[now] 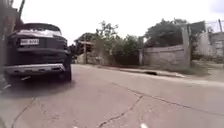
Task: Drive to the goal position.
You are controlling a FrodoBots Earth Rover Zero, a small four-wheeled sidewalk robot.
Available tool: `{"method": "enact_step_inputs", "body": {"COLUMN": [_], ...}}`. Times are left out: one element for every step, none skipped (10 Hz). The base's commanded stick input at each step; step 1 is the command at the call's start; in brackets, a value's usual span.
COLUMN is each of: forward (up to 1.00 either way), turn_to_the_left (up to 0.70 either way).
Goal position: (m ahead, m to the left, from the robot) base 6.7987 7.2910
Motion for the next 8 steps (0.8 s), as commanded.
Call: {"method": "enact_step_inputs", "body": {"forward": [0.7, 0.7, 0.7, 0.7, 0.7, 0.7, 0.7, 0.7], "turn_to_the_left": [0.0, 0.0, 0.0, 0.0, 0.0, 0.02, 0.12, 0.35]}}
